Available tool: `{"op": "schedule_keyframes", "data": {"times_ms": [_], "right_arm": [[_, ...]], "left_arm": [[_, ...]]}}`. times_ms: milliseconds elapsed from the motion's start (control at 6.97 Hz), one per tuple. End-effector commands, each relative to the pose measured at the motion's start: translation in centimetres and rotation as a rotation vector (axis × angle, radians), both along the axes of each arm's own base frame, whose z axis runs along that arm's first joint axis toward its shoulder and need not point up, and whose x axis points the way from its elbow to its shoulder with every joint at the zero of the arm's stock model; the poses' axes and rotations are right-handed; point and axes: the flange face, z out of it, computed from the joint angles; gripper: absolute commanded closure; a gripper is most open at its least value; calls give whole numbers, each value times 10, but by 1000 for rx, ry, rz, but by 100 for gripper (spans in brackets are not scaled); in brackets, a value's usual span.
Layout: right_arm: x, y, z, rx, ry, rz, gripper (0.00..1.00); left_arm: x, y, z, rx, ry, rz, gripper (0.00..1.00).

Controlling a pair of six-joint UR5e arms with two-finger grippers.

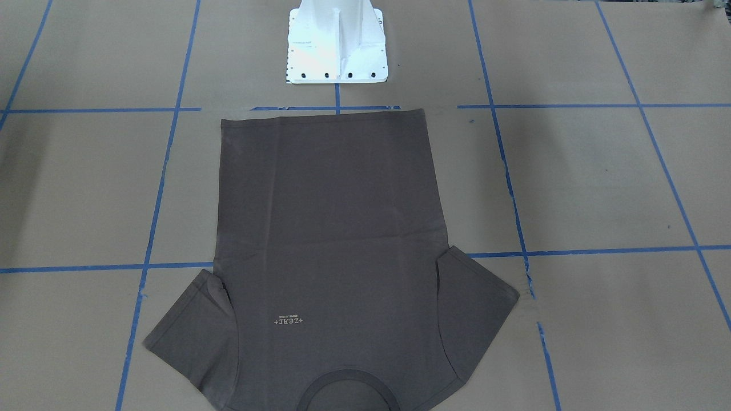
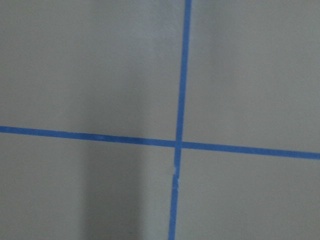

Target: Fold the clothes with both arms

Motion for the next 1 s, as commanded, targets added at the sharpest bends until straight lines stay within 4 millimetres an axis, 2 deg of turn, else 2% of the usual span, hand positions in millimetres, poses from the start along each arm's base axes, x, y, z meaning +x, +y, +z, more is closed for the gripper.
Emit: {"op": "schedule_keyframes", "data": {"times_ms": [0,143,287,430,574,861], "right_arm": [[-76,-49,-51,122,-36,-42,0],[-147,-71,-79,27,-71,31,0],[-207,-76,-98,89,-77,32,0],[-249,-98,-108,80,-74,48,0],[-304,-129,-144,39,-90,63,0],[-361,-170,-186,71,-77,56,0]], "left_arm": [[17,-18,-38,207,12,25,0],[18,-18,-34,215,12,27,0],[19,-26,-38,227,11,30,0],[20,-28,-32,214,11,31,0],[20,-28,-32,216,12,33,0],[20,-29,-34,225,14,33,0]]}}
